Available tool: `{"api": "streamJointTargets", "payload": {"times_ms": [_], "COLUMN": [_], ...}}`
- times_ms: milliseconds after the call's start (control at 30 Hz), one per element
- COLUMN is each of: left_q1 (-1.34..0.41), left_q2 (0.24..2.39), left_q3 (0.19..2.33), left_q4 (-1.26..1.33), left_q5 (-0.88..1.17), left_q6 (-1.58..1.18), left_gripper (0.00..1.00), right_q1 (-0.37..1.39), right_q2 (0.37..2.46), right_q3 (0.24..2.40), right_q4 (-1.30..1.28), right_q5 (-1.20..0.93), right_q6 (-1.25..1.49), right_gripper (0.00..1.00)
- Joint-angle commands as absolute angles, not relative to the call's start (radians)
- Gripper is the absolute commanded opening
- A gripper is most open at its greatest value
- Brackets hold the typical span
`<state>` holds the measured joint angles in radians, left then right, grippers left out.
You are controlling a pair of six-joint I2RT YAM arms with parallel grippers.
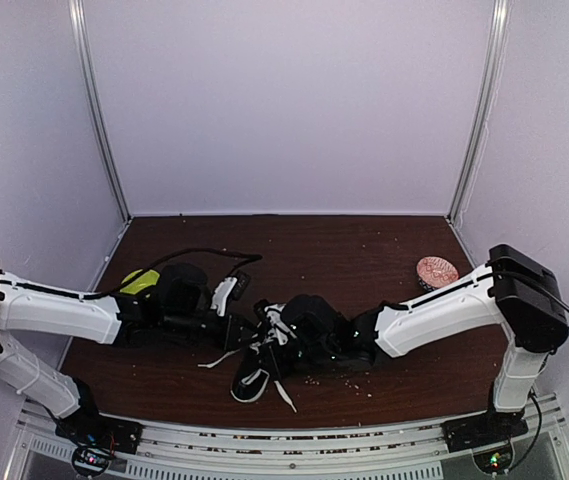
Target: Tie the shoes
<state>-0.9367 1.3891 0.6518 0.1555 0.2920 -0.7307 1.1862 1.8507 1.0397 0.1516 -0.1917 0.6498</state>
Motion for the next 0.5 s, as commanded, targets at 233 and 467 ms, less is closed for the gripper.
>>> {"api": "streamJointTargets", "payload": {"times_ms": [233,467], "left_q1": [-0.939,-0.94], "left_q2": [1.329,1.313], "left_q3": [0.596,0.512], "left_q4": [0.207,0.291], "left_q5": [0.347,0.396], "left_q6": [-0.688,-0.718], "left_gripper": [0.0,0.0], "right_q1": [1.132,1.116], "right_q2": [1.804,1.77], "right_q3": [0.972,0.986], "right_q4": [0.1,0.052], "right_q5": [-0.191,-0.217], "right_q6": [0.666,0.67], "right_gripper": [0.0,0.0]}}
